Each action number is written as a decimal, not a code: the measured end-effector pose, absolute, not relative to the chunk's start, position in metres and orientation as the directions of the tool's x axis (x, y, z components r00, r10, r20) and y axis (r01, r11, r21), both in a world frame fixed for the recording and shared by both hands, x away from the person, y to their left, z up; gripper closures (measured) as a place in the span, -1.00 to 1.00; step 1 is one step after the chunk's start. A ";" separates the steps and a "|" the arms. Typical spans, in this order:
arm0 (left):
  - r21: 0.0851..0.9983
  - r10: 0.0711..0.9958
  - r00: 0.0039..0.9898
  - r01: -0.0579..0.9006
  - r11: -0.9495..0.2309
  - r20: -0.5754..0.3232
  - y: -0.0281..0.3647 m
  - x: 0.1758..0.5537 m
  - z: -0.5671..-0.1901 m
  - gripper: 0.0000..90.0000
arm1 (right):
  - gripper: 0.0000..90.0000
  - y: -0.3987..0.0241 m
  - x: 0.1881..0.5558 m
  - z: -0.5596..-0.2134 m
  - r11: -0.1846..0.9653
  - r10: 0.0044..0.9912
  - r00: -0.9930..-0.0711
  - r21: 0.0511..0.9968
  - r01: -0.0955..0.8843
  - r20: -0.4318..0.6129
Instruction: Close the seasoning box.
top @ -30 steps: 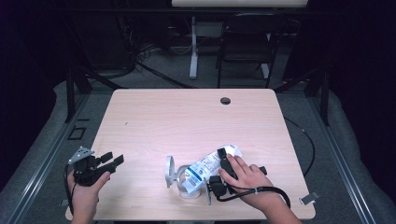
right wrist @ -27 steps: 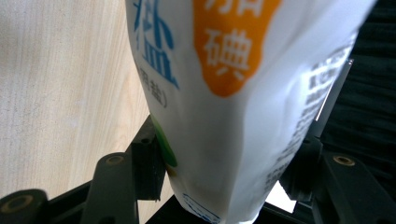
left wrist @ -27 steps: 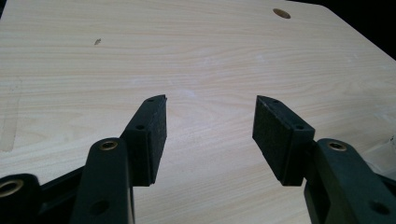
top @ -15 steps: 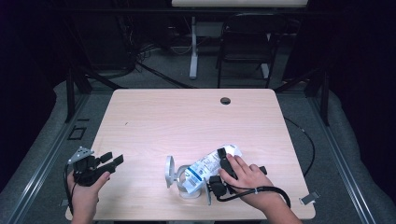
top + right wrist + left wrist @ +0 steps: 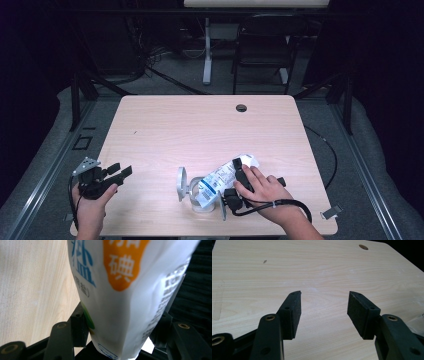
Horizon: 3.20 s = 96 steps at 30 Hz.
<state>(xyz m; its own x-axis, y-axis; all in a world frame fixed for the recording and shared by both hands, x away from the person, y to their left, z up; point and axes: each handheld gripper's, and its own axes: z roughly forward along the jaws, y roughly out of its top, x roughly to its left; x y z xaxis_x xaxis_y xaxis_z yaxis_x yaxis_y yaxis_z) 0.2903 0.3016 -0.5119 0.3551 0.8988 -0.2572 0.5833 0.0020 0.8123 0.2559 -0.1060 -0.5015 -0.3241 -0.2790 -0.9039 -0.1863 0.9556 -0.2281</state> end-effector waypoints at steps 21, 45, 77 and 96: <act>0.813 0.899 0.353 0.582 0.006 -0.259 0.302 0.291 -0.513 0.01 | -0.02 -0.106 0.256 -0.502 0.956 -0.275 -0.321 -0.222 -0.194 -0.906; 0.812 0.899 0.353 0.584 0.005 -0.259 0.302 0.291 -0.513 0.01 | -0.01 -0.106 0.256 -0.501 0.953 -0.287 -0.315 -0.235 -0.192 -0.905; 0.809 0.899 0.350 0.588 0.007 -0.263 0.304 0.291 -0.513 0.01 | 0.00 -0.106 0.254 -0.499 0.943 -0.319 -0.312 -0.269 -0.193 -0.895; 0.809 0.900 0.346 0.587 0.013 -0.265 0.305 0.291 -0.513 0.01 | 0.01 -0.105 0.256 -0.498 0.939 -0.330 -0.321 -0.274 -0.210 -0.888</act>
